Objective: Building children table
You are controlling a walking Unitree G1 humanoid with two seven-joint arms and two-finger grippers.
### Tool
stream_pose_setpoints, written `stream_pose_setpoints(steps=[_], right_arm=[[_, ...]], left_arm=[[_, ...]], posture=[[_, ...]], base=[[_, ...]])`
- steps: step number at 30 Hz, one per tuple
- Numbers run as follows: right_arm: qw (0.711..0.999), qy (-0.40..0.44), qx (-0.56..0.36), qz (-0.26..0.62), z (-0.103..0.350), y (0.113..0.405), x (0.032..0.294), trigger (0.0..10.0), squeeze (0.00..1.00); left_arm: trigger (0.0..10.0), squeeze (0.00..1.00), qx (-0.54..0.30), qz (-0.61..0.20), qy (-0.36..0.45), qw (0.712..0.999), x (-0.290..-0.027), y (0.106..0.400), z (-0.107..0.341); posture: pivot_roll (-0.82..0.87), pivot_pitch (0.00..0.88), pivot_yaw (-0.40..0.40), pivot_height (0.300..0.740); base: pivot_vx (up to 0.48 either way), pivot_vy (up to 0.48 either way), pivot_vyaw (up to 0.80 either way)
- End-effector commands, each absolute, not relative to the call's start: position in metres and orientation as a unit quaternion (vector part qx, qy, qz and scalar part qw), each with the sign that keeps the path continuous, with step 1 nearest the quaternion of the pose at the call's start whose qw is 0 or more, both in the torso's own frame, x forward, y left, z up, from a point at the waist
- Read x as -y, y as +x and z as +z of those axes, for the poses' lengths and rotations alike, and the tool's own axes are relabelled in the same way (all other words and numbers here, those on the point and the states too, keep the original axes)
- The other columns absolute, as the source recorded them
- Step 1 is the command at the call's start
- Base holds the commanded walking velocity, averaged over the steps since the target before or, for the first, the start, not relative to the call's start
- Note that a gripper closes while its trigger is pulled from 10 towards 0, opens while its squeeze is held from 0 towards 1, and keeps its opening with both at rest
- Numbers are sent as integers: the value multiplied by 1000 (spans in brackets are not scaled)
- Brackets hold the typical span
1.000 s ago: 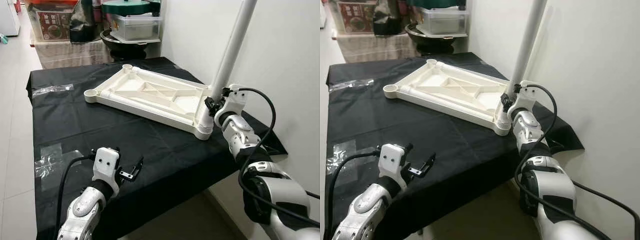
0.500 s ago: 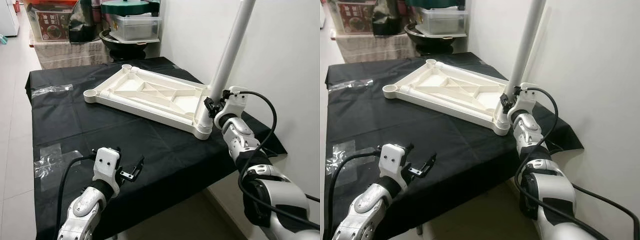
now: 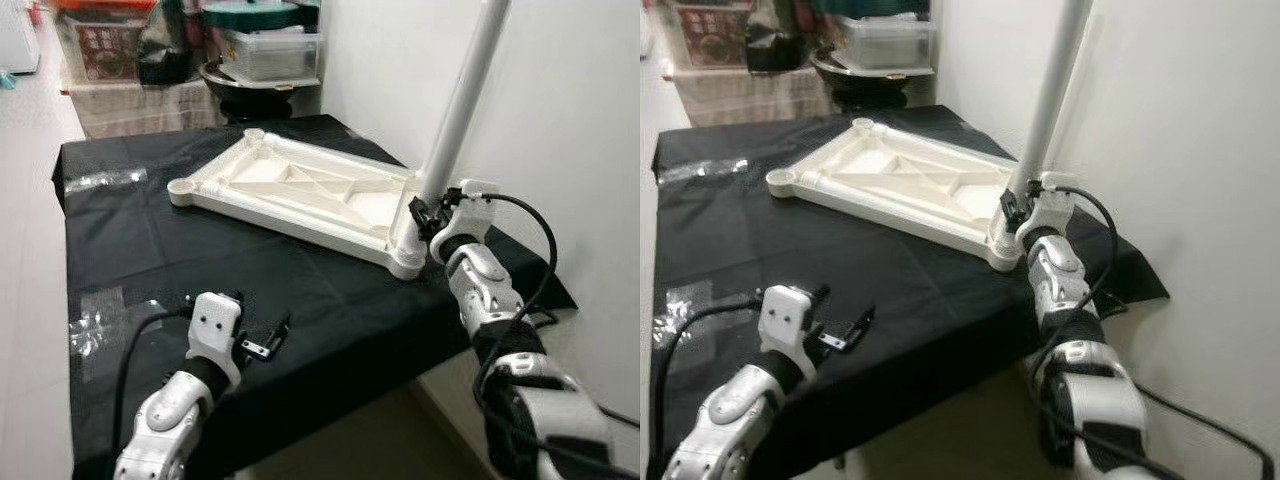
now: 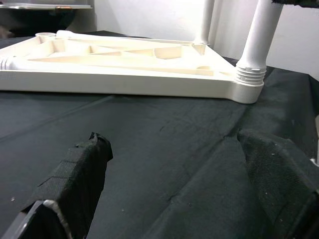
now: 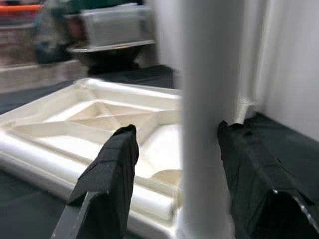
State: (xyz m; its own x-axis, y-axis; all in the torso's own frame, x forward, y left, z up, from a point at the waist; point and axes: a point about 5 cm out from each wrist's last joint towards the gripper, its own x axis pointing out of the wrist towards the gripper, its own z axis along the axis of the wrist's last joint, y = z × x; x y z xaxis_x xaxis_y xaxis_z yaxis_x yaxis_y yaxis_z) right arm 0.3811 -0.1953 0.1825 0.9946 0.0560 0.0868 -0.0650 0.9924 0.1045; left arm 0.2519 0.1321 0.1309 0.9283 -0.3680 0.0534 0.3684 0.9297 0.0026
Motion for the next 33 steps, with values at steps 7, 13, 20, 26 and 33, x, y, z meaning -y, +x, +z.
stream_pose_setpoints(steps=[7,13,20,26,33], right_arm=[[995,21,90,30,189,353,190,10000,1000],[995,-28,96,20,193,342,181,10000,1000],[996,-28,84,24,189,334,173,10000,1000],[996,-28,84,24,189,334,173,10000,1000],[982,-1,71,177,189,317,141,10000,1000]], left_arm=[[10000,0,25,-194,-9,981,-128,252,130],[10000,0,26,-195,-6,980,-130,252,130],[10000,0,27,-194,-5,981,-129,251,131],[10000,0,27,-194,-5,981,-129,251,131],[10000,0,30,-188,-2,982,-130,252,133]], posture=[[78,0,-91,740],[77,0,-92,740],[82,0,-96,740],[82,0,-96,740],[81,0,-90,740]], base=[[0,0,0],[0,0,0],[0,-193,0],[0,-450,0],[0,-450,343]])
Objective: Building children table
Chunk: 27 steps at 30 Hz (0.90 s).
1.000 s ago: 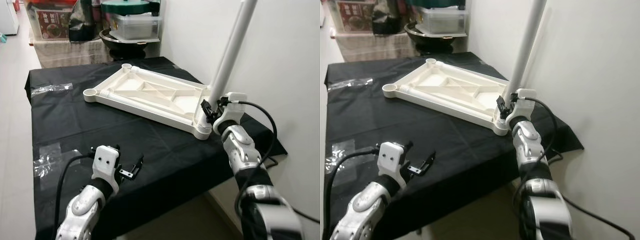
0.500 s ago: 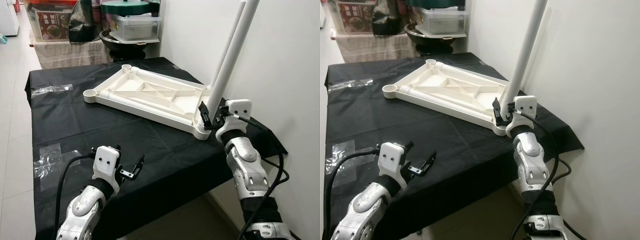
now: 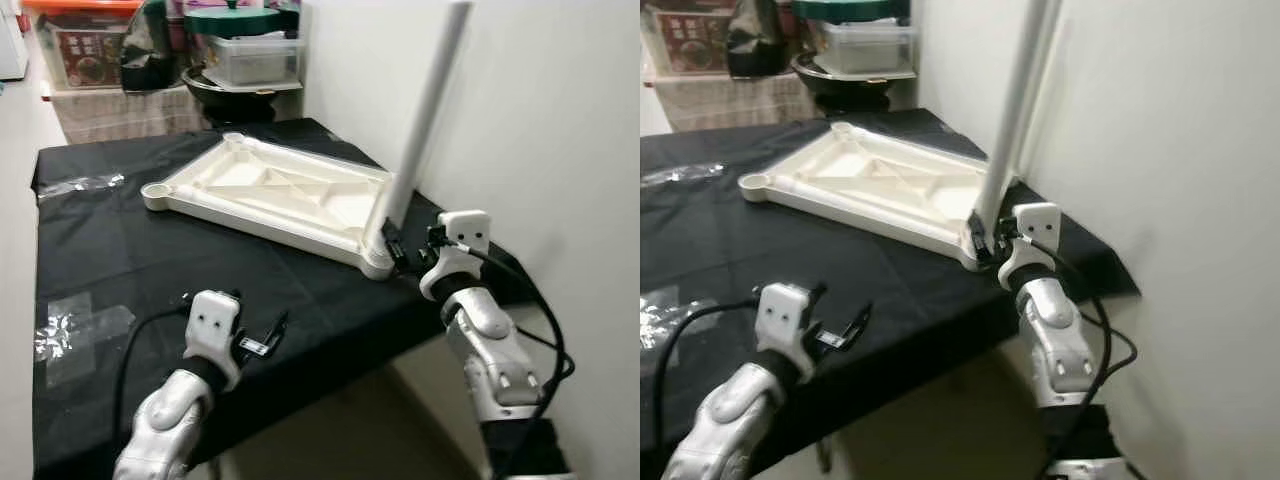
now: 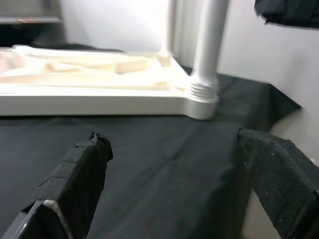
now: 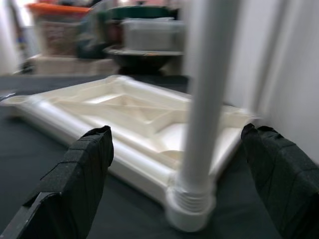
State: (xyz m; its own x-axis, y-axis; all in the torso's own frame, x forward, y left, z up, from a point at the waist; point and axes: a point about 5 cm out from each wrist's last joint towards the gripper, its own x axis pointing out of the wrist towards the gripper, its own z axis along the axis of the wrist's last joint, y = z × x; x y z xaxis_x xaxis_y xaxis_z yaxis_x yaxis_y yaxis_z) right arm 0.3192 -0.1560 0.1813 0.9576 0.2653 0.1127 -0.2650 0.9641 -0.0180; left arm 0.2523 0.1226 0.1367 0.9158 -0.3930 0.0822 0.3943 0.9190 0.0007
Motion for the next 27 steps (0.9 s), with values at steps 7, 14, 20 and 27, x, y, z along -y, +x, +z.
stream_pose_setpoints(steps=[7,14,20,27], right_arm=[[975,-17,57,212,186,307,137,10000,0],[978,-15,61,199,189,305,140,10000,0],[923,-67,21,379,170,275,118,10000,0],[900,-132,-49,413,152,272,134,10000,0]], left_arm=[[10000,0,39,-172,-12,984,-134,254,135],[10000,0,51,-149,-13,988,-140,256,139],[10000,0,75,-116,-22,990,-149,260,147],[10000,0,77,-115,-23,990,-148,259,146]], posture=[[74,0,-84,740],[79,0,-84,740],[77,0,-84,740],[76,0,-84,740]], base=[[0,-129,457],[0,0,114],[434,0,0],[429,0,0]])
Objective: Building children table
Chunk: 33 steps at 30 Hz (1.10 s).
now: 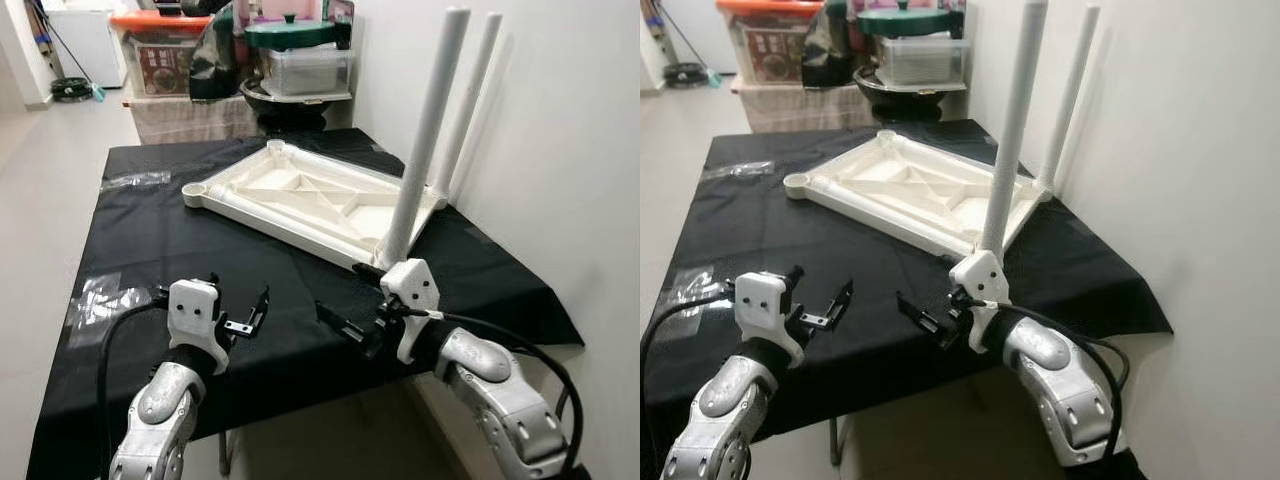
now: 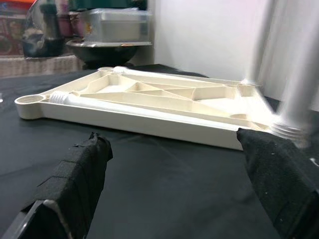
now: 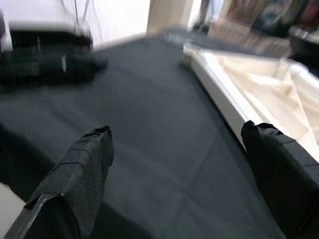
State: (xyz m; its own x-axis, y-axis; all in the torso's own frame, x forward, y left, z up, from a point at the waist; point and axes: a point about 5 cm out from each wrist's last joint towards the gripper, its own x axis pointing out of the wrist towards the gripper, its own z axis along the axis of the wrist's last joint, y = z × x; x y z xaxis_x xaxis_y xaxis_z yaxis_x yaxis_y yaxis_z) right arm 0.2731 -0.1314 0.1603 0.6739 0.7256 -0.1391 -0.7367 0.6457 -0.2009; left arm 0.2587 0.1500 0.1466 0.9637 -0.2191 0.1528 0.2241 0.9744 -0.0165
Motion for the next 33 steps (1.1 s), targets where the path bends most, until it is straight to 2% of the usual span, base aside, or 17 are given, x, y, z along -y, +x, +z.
stream_pose_setpoints(steps=[1,6,11,15,16,17,19,20,25,28,29,30,32,33], right_arm=[[894,-154,-74,414,145,273,142,10000,0],[884,-183,-125,412,140,275,163,10000,0],[849,-243,-184,431,137,270,190,10000,0],[839,-278,-193,425,139,272,204,10000,0],[842,-286,-187,418,142,275,208,10000,0],[857,-277,-179,396,146,282,210,10000,0],[857,-277,-179,396,146,282,210,10000,0],[867,-267,-173,383,148,287,210,10000,0],[866,-271,-181,378,147,287,211,10000,0],[878,-258,-171,366,148,290,213,10000,0],[891,-240,-156,352,153,295,213,10000,0],[891,-240,-156,352,153,295,213,10000,0],[923,-203,-121,305,165,311,219,10000,0],[923,-203,-121,305,165,311,219,10000,0]], left_arm=[[10000,0,76,-115,-22,990,-148,259,146],[10000,0,77,-115,-20,990,-148,260,147],[10000,0,69,-113,-22,991,-148,260,145],[10000,0,68,-114,-21,991,-148,259,144],[10000,0,68,-114,-21,991,-148,259,144],[10000,0,69,-114,-20,991,-148,259,144],[10000,0,69,-114,-20,991,-148,259,144],[10000,0,69,-113,-20,991,-148,259,144],[10000,0,68,-115,-19,991,-147,260,143],[10000,0,66,-117,-18,991,-147,260,142],[10000,0,66,-117,-17,991,-147,260,142],[10000,0,66,-117,-17,991,-147,260,142],[10000,0,67,-120,-18,990,-145,261,143],[10000,0,67,-120,-18,990,-145,261,143]], posture=[[75,0,-84,740],[76,0,-85,740],[74,0,-86,740],[75,0,-85,740],[75,0,-85,740],[75,0,-85,740],[75,0,-85,740],[75,0,-85,740],[75,0,-82,740],[70,0,-81,740],[70,0,-81,740],[70,0,-81,740],[69,0,-81,740],[69,0,-81,740]], base=[[371,0,0],[369,0,0],[0,0,0],[0,0,0],[0,0,0],[0,0,0],[0,0,0],[0,0,0],[0,0,0],[0,0,0],[0,0,0],[0,0,0],[0,0,0],[0,0,0]])
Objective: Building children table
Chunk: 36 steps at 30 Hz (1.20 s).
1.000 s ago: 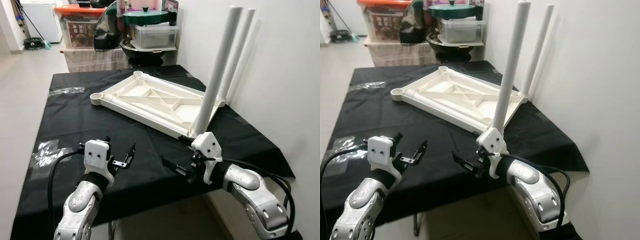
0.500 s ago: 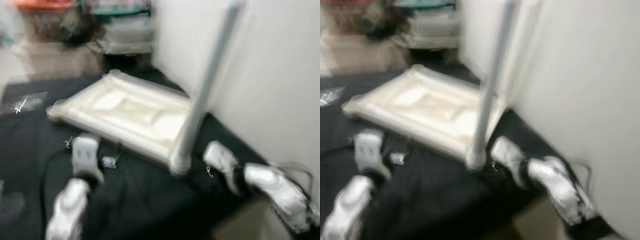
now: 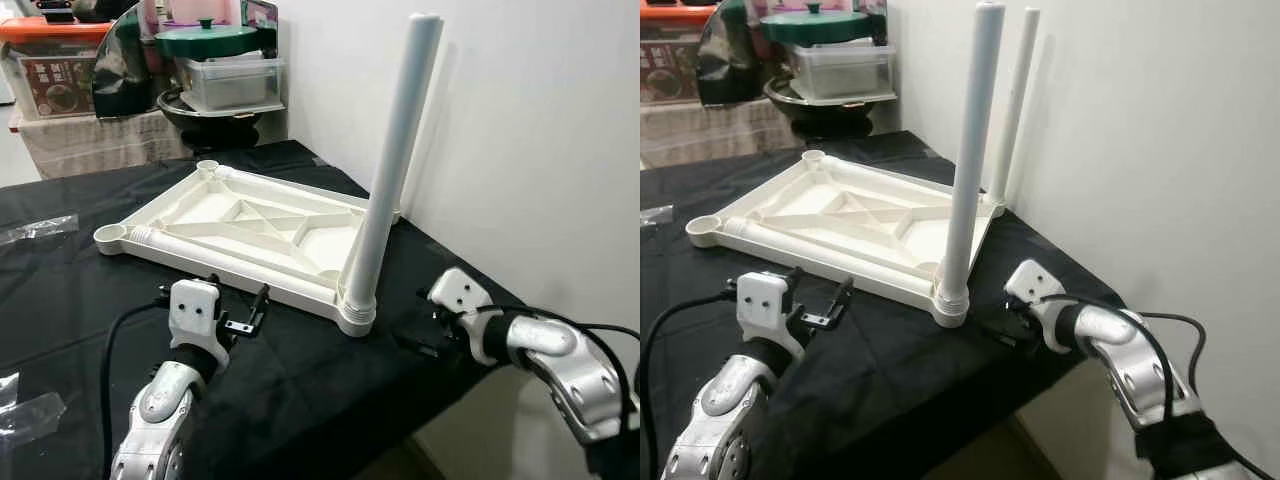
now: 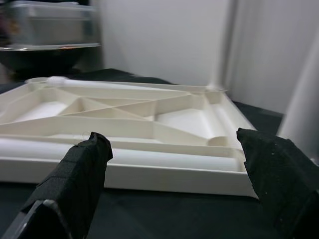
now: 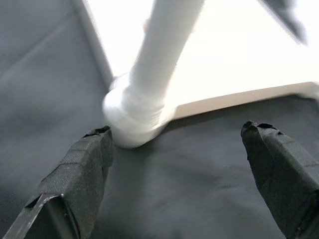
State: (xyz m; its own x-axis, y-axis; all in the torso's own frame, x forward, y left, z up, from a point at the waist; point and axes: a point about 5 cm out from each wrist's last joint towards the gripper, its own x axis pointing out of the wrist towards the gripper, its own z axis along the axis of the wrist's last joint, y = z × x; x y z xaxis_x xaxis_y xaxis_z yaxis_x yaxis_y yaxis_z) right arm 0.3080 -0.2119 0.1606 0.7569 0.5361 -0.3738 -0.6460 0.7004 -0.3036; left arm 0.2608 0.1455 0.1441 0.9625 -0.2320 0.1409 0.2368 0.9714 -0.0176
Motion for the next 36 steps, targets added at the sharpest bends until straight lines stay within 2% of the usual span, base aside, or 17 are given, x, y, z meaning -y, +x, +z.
stream_pose_setpoints(steps=[1,3,7,11,18,19,22,36], right_arm=[[939,-187,-101,269,173,323,225,10000,0],[943,-183,-97,259,175,326,227,10000,0],[958,-122,-71,249,187,336,227,10000,0],[960,-78,-58,261,190,338,222,10000,0],[949,-65,-51,305,190,334,214,10000,0],[935,-61,-46,345,190,329,211,10000,0],[925,-62,-47,372,190,329,213,10000,0],[912,-81,-35,400,197,338,209,10000,0]], left_arm=[[10000,0,69,-122,-18,990,-143,262,143],[10000,0,69,-122,-18,990,-143,262,143],[10000,0,68,-118,-17,990,-146,260,142],[10000,0,67,-118,-18,991,-145,259,141],[10000,0,66,-121,-19,990,-144,258,141],[10000,0,64,-125,-20,990,-144,257,140],[10000,0,62,-137,-22,988,-141,258,140],[10000,0,42,-163,-7,986,-135,254,134]], posture=[[70,0,-83,740],[70,0,-83,740],[72,0,-85,740],[83,0,-96,740],[86,0,-95,740],[84,0,-92,740],[83,0,-91,740],[96,0,-97,740]], base=[[0,0,0],[0,0,0],[0,0,0],[0,0,0],[0,0,0],[0,0,0],[0,0,0],[0,0,0]])
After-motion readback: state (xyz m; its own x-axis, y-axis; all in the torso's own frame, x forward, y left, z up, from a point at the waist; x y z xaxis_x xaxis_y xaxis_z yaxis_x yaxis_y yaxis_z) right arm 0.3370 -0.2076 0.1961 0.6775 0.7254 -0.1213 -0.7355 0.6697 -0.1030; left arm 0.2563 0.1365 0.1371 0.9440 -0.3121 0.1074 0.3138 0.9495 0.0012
